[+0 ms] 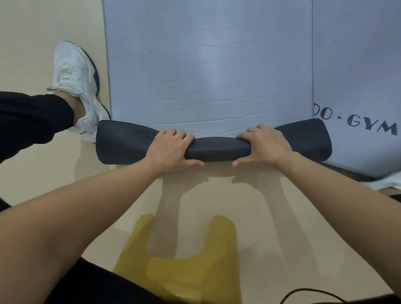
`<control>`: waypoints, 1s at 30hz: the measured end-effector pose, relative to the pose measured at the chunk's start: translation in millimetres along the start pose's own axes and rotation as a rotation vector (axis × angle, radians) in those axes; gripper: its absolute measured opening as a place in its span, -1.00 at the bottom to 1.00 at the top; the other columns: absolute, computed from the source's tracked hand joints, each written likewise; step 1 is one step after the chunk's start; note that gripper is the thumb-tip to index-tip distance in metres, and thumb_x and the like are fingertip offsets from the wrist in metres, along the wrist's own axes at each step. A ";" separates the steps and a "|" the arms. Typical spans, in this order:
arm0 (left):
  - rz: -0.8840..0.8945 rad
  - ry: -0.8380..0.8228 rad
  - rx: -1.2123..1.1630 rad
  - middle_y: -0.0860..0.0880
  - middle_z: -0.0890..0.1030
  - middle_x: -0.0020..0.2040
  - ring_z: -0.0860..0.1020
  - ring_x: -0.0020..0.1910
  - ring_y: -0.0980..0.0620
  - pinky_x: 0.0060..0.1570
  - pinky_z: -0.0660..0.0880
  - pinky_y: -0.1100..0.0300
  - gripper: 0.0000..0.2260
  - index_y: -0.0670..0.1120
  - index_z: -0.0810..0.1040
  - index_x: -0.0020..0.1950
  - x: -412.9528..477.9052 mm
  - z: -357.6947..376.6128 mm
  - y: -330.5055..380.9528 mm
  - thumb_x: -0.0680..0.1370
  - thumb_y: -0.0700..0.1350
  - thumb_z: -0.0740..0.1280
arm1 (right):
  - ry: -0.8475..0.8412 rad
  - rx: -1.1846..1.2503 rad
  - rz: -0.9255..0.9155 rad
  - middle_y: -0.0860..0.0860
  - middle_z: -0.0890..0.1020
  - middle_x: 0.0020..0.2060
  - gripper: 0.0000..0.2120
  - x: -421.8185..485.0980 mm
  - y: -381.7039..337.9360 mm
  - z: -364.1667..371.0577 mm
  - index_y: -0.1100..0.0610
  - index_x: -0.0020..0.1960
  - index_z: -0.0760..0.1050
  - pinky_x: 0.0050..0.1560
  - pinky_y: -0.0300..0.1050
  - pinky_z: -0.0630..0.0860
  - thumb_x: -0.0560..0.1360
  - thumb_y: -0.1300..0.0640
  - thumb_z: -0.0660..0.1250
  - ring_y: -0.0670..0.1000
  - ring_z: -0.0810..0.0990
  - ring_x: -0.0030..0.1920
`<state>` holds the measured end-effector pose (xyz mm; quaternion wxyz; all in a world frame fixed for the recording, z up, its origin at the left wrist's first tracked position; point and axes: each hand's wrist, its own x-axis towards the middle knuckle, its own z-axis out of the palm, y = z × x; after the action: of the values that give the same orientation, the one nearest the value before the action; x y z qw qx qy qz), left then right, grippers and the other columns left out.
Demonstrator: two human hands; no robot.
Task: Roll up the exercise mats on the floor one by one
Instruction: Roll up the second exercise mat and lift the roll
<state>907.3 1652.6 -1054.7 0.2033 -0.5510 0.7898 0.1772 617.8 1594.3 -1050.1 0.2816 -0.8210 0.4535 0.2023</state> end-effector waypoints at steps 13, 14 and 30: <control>-0.078 -0.241 -0.389 -0.01 0.56 -0.23 0.54 -0.18 -0.06 -0.26 0.35 0.06 -0.38 0.00 0.47 -0.14 43.2 -24.7 -30.2 0.40 0.58 0.24 | 0.214 -0.230 0.101 0.01 0.55 -0.31 -0.23 17.6 2.6 -8.1 0.09 -0.16 0.38 -0.30 -0.04 0.31 0.42 -0.62 -0.08 0.10 0.50 -0.30; -0.088 -0.203 -0.338 0.01 0.56 -0.21 0.55 -0.16 -0.07 -0.26 0.35 0.06 -0.35 0.00 0.47 -0.10 43.1 -23.0 -31.3 0.40 0.60 0.19 | 0.197 -0.222 0.108 0.00 0.54 -0.33 -0.25 23.6 4.0 -12.6 0.08 -0.17 0.37 -0.32 -0.04 0.31 0.42 -0.62 -0.05 0.10 0.50 -0.32; -0.074 0.157 0.016 -0.13 0.34 0.53 0.36 0.43 -0.20 0.49 0.21 -0.17 0.01 -0.03 0.14 0.64 43.7 2.8 -7.2 0.39 0.58 0.19 | 0.391 -0.160 0.045 0.12 0.52 -0.13 -0.36 84.3 28.6 -35.8 0.16 -0.05 0.45 -0.16 0.06 0.42 0.50 -0.47 0.19 0.18 0.48 -0.16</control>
<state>900.9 1616.7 -1080.1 0.1513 -0.5902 0.7839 0.1197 638.7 1505.7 -1080.4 0.1178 -0.8539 0.5004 0.0808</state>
